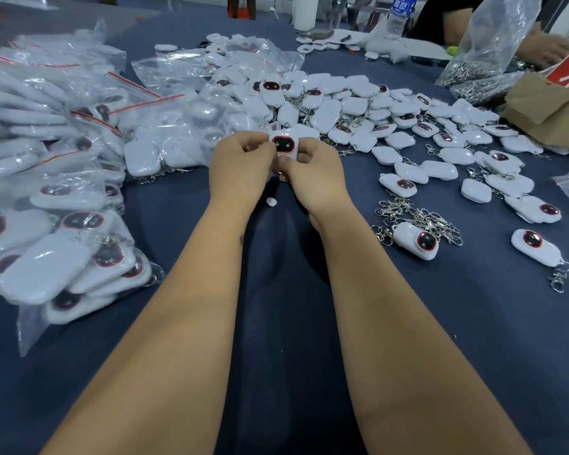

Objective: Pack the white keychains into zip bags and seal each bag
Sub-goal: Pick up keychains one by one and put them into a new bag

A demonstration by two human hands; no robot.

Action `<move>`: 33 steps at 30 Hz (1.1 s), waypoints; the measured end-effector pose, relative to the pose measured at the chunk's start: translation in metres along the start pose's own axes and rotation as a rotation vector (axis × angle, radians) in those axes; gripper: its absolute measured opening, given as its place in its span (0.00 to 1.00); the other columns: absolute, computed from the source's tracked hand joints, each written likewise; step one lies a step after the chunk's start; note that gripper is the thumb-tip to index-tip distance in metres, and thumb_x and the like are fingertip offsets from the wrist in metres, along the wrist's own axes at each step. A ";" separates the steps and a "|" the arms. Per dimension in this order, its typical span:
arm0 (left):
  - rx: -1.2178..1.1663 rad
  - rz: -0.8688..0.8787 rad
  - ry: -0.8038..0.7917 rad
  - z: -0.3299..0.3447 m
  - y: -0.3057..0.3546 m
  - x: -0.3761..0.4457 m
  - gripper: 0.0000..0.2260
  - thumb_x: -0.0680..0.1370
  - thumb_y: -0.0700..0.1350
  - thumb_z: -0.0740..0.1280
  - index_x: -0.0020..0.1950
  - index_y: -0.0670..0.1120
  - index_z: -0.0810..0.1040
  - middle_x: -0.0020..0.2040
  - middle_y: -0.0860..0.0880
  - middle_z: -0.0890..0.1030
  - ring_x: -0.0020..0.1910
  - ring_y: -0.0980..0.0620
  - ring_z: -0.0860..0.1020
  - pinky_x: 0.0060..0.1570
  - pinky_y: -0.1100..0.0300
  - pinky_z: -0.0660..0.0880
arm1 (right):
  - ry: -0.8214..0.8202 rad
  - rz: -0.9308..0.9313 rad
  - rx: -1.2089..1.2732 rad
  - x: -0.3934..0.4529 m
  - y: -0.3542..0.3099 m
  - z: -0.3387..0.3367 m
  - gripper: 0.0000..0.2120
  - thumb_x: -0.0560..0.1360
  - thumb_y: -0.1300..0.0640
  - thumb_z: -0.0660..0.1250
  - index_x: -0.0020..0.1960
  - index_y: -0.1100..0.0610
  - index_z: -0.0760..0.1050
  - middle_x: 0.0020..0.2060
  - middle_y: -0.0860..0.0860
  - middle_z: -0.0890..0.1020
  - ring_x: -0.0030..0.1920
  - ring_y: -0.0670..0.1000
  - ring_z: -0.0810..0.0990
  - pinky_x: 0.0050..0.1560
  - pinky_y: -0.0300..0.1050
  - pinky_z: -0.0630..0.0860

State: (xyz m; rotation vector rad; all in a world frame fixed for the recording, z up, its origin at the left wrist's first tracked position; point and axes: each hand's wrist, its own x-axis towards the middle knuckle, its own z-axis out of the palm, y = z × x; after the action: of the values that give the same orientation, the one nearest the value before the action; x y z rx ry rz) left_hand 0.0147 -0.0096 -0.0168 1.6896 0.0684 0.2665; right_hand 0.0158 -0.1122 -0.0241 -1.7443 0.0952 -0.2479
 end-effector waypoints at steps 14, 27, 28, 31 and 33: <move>-0.063 -0.041 -0.138 -0.004 -0.001 0.005 0.10 0.76 0.43 0.68 0.48 0.36 0.81 0.39 0.43 0.77 0.38 0.49 0.75 0.42 0.55 0.76 | -0.021 0.056 0.190 -0.001 -0.002 -0.002 0.14 0.72 0.67 0.66 0.56 0.57 0.77 0.44 0.59 0.85 0.46 0.59 0.84 0.54 0.56 0.81; -0.066 -0.033 -0.177 -0.003 -0.001 0.005 0.07 0.74 0.42 0.68 0.37 0.48 0.81 0.29 0.52 0.77 0.32 0.53 0.74 0.38 0.59 0.74 | -0.037 0.072 0.257 -0.002 -0.005 -0.007 0.05 0.75 0.64 0.65 0.48 0.57 0.78 0.38 0.53 0.83 0.38 0.49 0.81 0.45 0.46 0.80; -0.066 -0.035 -0.173 -0.003 -0.001 0.005 0.07 0.74 0.42 0.68 0.37 0.48 0.81 0.29 0.52 0.77 0.32 0.53 0.74 0.37 0.59 0.74 | -0.038 0.074 0.262 -0.002 -0.005 -0.007 0.05 0.75 0.64 0.65 0.47 0.57 0.77 0.38 0.53 0.83 0.38 0.49 0.81 0.44 0.46 0.79; -0.071 -0.044 -0.170 -0.004 -0.001 0.006 0.05 0.75 0.42 0.68 0.40 0.45 0.82 0.29 0.50 0.76 0.31 0.53 0.73 0.36 0.60 0.73 | -0.045 0.068 0.270 -0.002 -0.005 -0.007 0.05 0.75 0.64 0.65 0.48 0.58 0.77 0.39 0.54 0.82 0.39 0.50 0.80 0.46 0.48 0.79; -0.072 -0.047 -0.170 -0.003 -0.001 0.006 0.07 0.74 0.43 0.68 0.43 0.40 0.82 0.31 0.48 0.77 0.31 0.53 0.73 0.37 0.59 0.73 | -0.049 0.065 0.279 -0.002 -0.005 -0.007 0.05 0.75 0.65 0.65 0.48 0.58 0.78 0.39 0.54 0.83 0.40 0.51 0.81 0.47 0.49 0.79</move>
State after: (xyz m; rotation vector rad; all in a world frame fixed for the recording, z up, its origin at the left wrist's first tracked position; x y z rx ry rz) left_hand 0.0199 -0.0049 -0.0162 1.6312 -0.0278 0.0886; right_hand 0.0119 -0.1177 -0.0180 -1.4667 0.0776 -0.1623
